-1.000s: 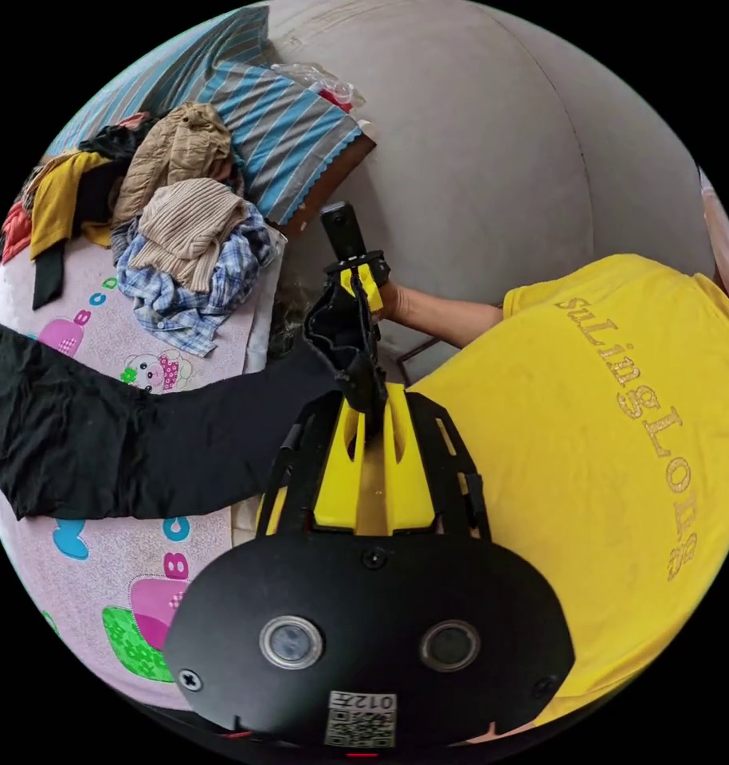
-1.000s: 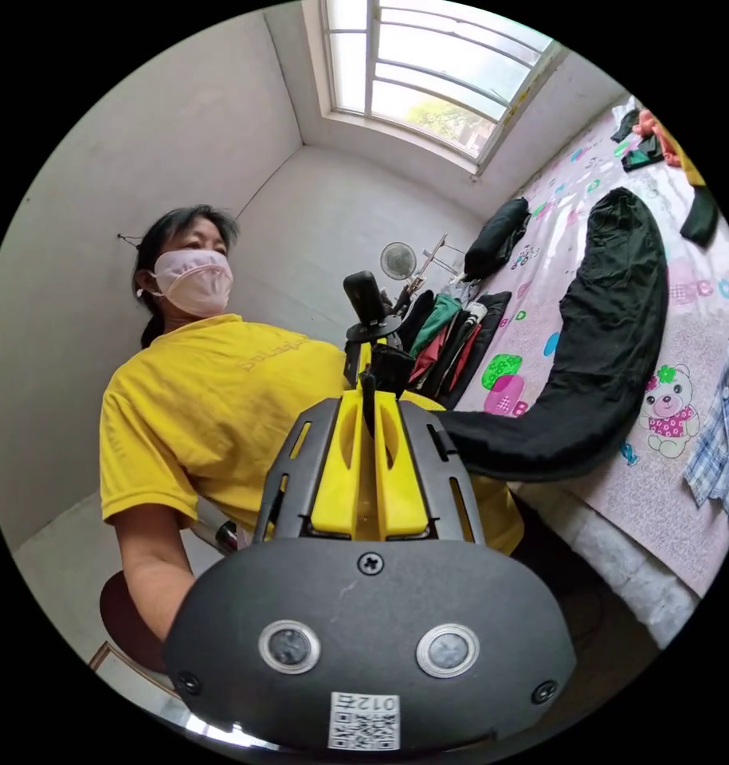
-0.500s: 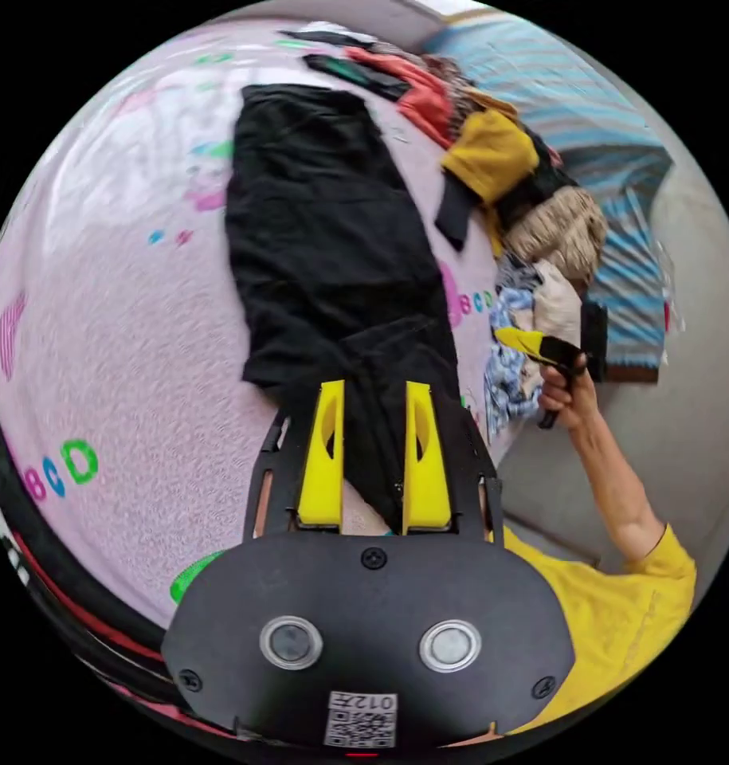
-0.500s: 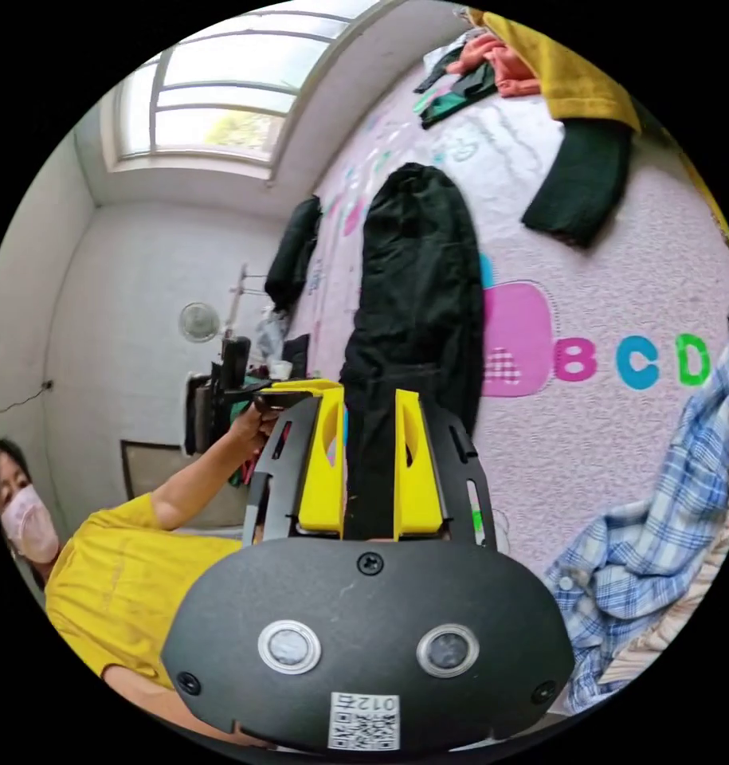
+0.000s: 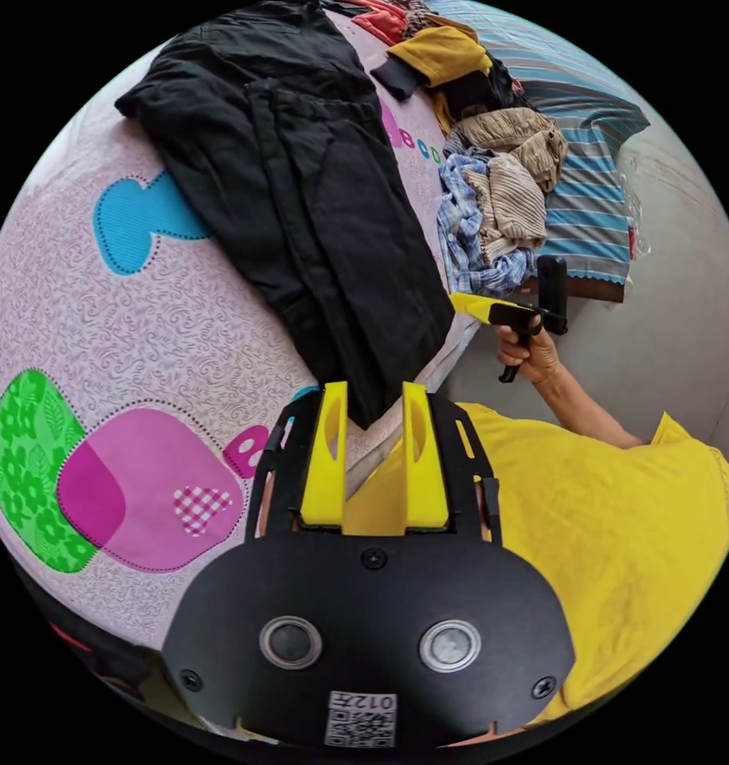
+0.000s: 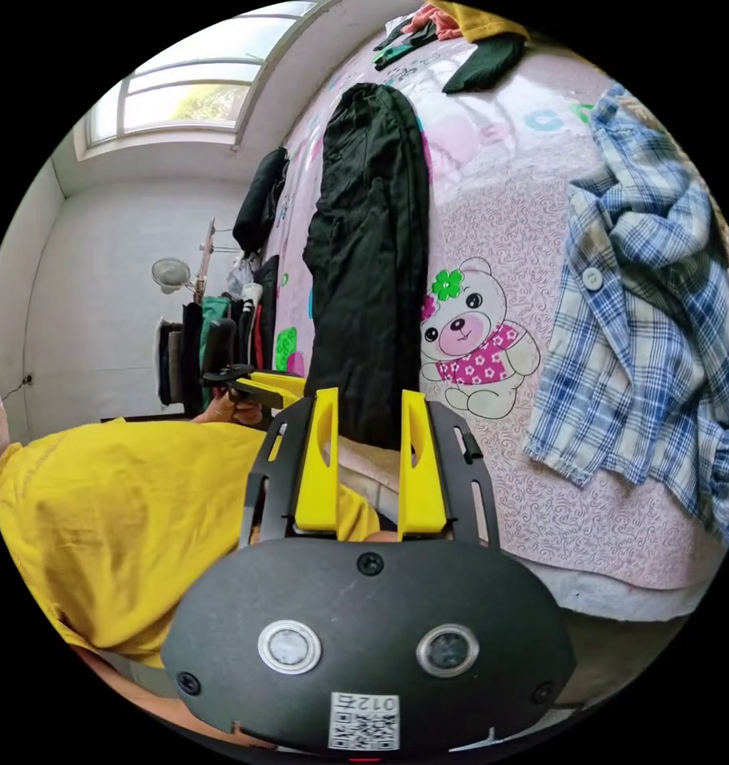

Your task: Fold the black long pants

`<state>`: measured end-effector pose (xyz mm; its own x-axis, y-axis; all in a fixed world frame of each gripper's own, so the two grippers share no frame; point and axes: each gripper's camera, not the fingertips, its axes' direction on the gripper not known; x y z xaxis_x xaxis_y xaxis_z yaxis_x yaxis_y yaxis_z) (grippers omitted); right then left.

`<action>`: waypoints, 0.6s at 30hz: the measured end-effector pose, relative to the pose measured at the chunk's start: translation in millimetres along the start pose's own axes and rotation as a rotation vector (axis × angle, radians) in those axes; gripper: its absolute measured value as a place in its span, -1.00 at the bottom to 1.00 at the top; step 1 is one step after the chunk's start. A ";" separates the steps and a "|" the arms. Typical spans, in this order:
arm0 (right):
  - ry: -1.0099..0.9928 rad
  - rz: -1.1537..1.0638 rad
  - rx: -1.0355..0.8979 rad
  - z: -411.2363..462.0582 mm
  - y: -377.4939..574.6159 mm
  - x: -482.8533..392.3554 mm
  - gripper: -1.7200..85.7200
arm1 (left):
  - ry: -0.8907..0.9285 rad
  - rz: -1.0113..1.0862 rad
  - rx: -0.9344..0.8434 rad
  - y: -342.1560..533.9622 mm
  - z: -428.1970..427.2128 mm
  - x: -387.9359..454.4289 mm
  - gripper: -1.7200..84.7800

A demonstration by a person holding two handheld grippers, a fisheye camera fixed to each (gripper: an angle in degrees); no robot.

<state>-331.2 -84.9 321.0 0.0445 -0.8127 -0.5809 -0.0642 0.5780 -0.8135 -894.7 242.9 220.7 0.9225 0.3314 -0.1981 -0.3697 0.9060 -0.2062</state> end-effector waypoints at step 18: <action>-0.198 0.046 0.089 18.6 50.2 17.4 -0.73 | -0.056 0.314 0.125 14.9 -23.7 58.1 -0.86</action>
<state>-315.0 -68.6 269.6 0.2391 -0.7602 -0.6041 0.0167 0.6253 -0.7802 -849.3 269.4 183.4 0.7718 0.6099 -0.1798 -0.6232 0.7817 -0.0238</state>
